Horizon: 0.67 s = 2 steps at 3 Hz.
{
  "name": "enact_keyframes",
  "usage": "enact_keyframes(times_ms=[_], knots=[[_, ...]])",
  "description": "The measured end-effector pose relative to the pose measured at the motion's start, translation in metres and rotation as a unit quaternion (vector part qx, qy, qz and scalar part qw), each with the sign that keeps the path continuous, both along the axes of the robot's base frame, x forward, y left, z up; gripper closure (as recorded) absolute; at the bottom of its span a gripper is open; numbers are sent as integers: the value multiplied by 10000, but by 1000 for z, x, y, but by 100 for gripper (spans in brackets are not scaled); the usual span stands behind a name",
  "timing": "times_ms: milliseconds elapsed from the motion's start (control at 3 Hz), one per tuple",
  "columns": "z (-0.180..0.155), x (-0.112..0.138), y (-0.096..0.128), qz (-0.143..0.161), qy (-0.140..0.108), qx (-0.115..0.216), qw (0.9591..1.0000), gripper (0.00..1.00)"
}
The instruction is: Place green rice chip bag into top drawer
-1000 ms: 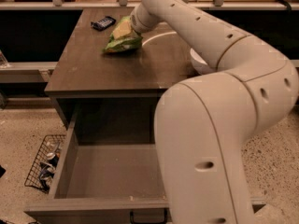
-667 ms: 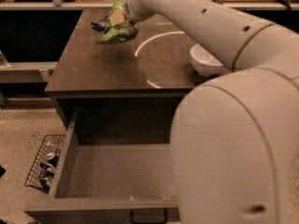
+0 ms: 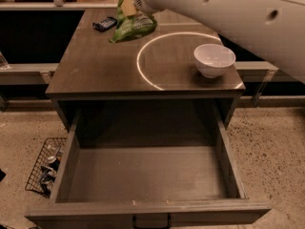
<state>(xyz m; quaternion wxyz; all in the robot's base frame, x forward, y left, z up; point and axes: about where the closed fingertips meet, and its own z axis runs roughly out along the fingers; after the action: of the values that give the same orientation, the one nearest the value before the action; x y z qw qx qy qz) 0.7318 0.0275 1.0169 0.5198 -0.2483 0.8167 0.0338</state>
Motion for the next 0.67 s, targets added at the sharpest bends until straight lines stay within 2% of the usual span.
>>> enact_keyframes(times_ms=[333, 667], knots=[[11, -46, -27, -46, -74, -88, 9999, 100], [23, -109, -69, -41, -185, -8, 9998, 100]])
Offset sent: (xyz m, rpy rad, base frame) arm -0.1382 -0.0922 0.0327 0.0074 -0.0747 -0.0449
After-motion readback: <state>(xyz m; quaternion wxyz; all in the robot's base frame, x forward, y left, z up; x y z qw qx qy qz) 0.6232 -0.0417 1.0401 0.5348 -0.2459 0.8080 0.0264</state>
